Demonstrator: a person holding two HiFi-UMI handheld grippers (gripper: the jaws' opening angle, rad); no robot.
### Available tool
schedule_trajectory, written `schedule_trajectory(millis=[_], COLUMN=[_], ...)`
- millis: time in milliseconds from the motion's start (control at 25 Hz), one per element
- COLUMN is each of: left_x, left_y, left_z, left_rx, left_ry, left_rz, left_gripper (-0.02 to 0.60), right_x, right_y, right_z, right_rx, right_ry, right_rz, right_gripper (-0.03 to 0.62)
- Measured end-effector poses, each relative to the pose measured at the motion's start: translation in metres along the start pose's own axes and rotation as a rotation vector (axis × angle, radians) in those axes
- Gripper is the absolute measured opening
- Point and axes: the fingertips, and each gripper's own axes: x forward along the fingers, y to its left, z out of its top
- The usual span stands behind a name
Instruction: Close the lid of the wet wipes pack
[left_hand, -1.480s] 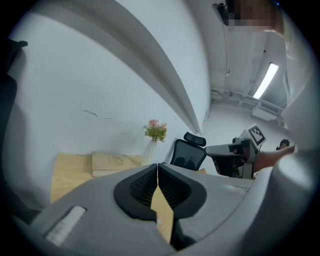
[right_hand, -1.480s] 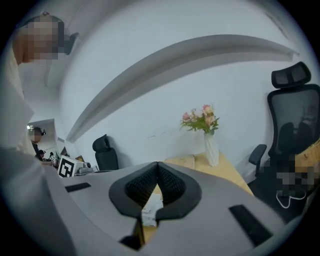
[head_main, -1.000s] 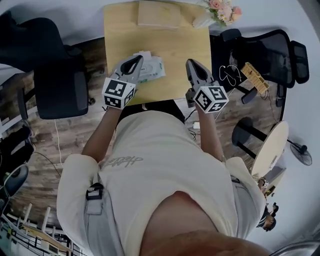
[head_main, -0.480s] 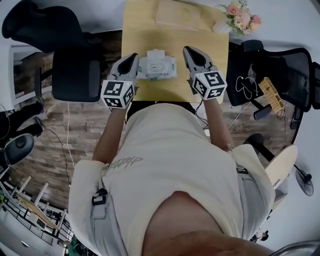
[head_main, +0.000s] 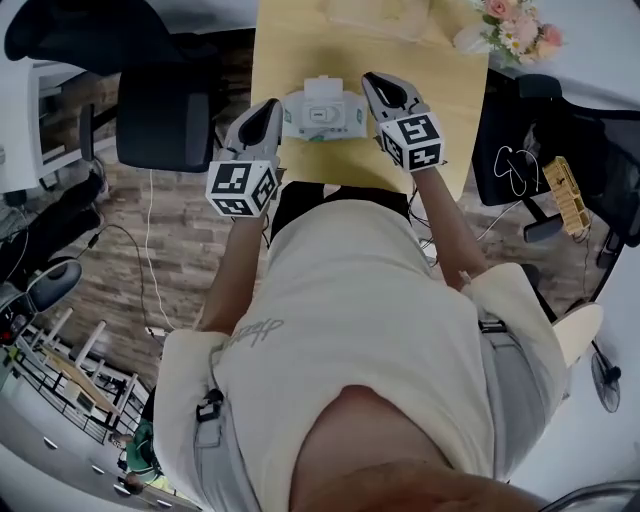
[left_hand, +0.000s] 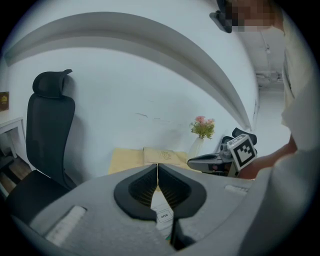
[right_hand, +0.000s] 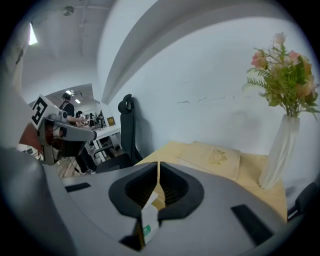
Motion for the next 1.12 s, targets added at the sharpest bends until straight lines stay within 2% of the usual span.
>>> schedule_trajectory(millis=[320,400,600,800,960,1120], left_x=[0.001,0.000,-0.006,-0.013,-0.019,-0.023], left_y=[-0.010,-0.013,-0.017,-0.016,-0.015,-0.013], left_z=[-0.006,-0.007,-0.008,-0.017,-0.025,-0.027], left_rx=[-0.013,-0.015,-0.003,-0.016,-0.025,-0.026], left_ry=[0.016,0.015,0.016,0.026,0.035,0.037], left_rz=[0.030,0.039,0.054,0.084,0.092,0.097], left_gripper=[0.017,0.017,0.017,0.017,0.017,0.017], right_x=[0.031,0.039,0.063,0.093,0.104,0.107], right_y=[0.001,0.003,0.005,0.010,0.006,0.014], right_z=[-0.027,-0.034,-0.049,-0.087,-0.106,-0.116], right_rx=[-0.052,-0.052,-0.019,0.104,0.106,0.173], right_ry=[0.082,0.106,0.159,0.294,0.380,0.448], right_rz=[0.083,0.119,0.192,0.310,0.335,0.408], right_gripper=[0.007,0.056,0.059,0.060,0.060,0.060])
